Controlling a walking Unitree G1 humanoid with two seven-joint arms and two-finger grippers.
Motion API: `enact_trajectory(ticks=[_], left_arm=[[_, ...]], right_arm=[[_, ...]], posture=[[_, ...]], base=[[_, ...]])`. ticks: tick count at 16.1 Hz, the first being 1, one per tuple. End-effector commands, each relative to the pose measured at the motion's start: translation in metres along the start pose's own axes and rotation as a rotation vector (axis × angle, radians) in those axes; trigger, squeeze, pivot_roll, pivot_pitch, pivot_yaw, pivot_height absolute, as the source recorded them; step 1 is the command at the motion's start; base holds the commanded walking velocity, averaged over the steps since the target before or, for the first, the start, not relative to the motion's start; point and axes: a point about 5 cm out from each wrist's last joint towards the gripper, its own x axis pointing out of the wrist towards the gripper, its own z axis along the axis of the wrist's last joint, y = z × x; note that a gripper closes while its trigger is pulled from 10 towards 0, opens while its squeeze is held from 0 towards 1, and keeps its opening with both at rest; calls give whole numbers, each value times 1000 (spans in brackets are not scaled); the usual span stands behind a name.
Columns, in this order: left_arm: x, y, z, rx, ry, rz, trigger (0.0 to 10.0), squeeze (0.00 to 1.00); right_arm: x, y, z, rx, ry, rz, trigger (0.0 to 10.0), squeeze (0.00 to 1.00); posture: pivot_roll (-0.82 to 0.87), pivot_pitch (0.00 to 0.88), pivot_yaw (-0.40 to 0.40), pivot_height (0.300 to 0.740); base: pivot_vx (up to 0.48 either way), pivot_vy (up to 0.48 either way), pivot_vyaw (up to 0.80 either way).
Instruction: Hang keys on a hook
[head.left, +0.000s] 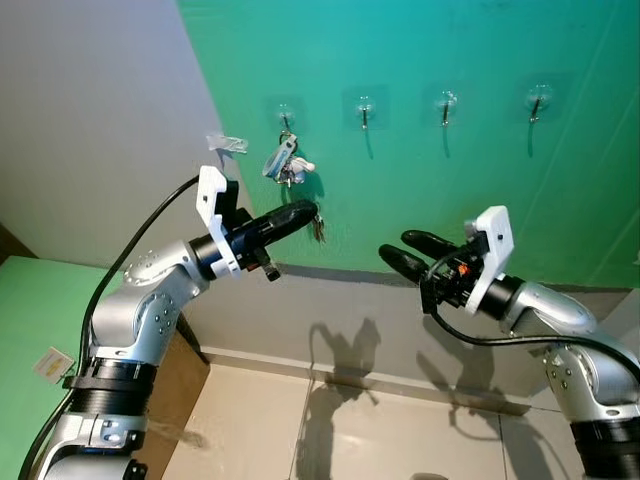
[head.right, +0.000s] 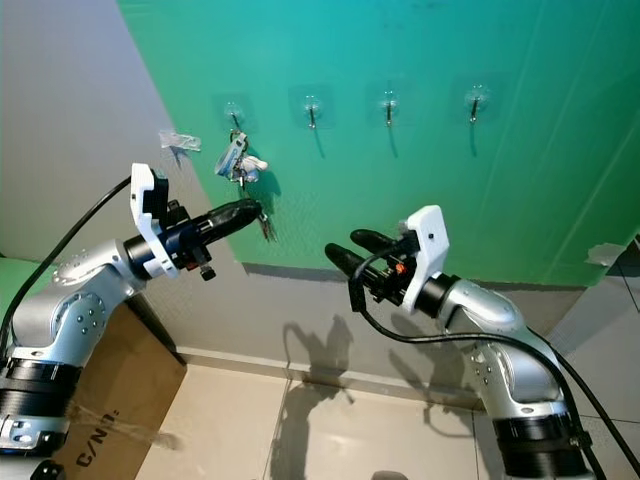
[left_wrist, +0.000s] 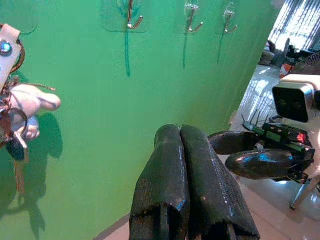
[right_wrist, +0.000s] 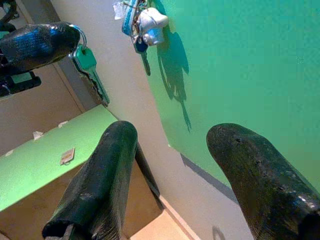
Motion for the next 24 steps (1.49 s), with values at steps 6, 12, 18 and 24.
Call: enact_trajectory(ticks=[6,12,18,24], left_arm=[[5,-4,3,13,0,-17,0,0],[13,4,11,29,-57,58,0,0],[23,-2,6,20,-65,53,0,0],[34,-15,-3,4,-53,20,0,0]], right_arm=[[14,17,26,-1,-74,65,10000,0],[19,32,27,28,-66,134,10000,0],[29,39,25,25,-45,136,10000,1000],[38,40,24,-16,-26,127,10000,0]], posture=[[-238,2,156,740],[-238,0,149,740],[-238,0,142,740],[-235,0,137,740]], base=[[0,0,0],[0,0,0],[0,0,0],[0,0,0]])
